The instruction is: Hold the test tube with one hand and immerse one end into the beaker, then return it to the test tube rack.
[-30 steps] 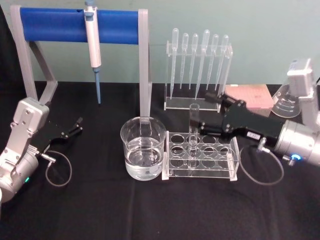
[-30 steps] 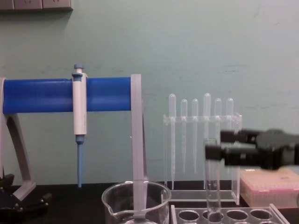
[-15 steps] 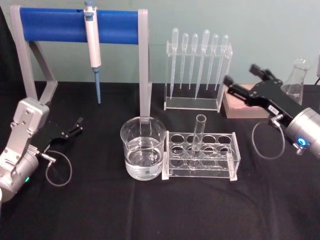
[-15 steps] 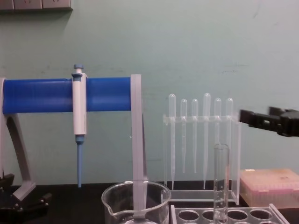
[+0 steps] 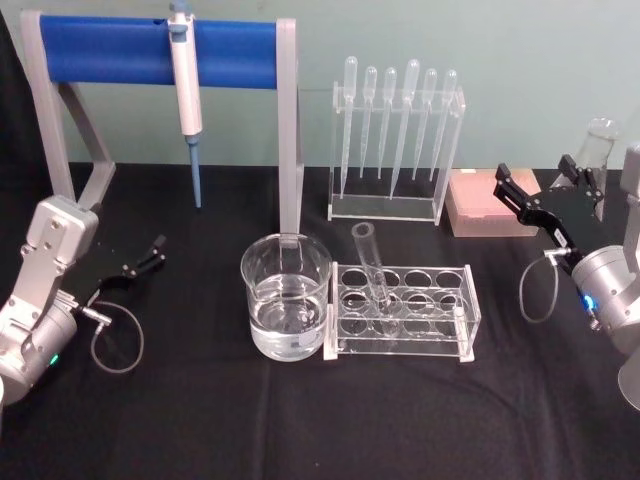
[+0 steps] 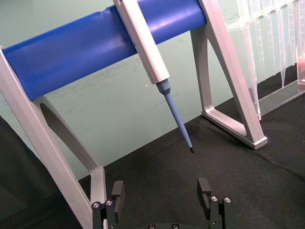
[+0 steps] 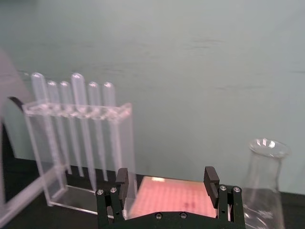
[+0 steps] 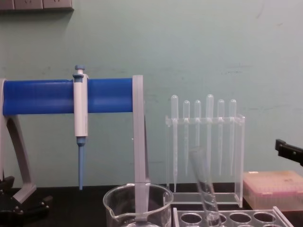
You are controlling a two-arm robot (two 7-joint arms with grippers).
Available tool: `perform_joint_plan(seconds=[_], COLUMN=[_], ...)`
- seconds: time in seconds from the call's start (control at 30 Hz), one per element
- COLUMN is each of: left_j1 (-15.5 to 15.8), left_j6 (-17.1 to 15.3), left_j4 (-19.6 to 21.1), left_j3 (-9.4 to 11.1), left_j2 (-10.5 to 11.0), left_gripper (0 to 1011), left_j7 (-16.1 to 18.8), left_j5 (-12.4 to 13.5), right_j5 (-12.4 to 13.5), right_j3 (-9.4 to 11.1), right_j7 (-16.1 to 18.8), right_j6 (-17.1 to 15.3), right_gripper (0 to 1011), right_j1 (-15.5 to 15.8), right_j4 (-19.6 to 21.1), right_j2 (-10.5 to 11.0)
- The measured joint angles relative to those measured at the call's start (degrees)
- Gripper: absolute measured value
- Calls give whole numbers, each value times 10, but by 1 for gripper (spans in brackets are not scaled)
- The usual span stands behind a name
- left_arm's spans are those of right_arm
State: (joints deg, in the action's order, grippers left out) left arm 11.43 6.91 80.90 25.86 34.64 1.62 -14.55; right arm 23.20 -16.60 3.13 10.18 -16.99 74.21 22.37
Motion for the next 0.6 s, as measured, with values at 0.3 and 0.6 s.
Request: perform_joint_plan(seconds=[0.3, 0.6], left_j1=[0, 0], left_j6=[0, 0], left_j4=[0, 0], left_j3=[0, 0], left_j2=[0, 0], left_gripper=[1000, 1000], left_j7=[0, 0], left_j5=[0, 0], right_j5=[-21, -23], right_j3=[9, 13], right_j7=[-16, -8], right_j6=[4, 3], right_gripper=[1003, 1002], right_j1=[2, 1], right_j4=[-11, -14], right_j2=[-13, -16])
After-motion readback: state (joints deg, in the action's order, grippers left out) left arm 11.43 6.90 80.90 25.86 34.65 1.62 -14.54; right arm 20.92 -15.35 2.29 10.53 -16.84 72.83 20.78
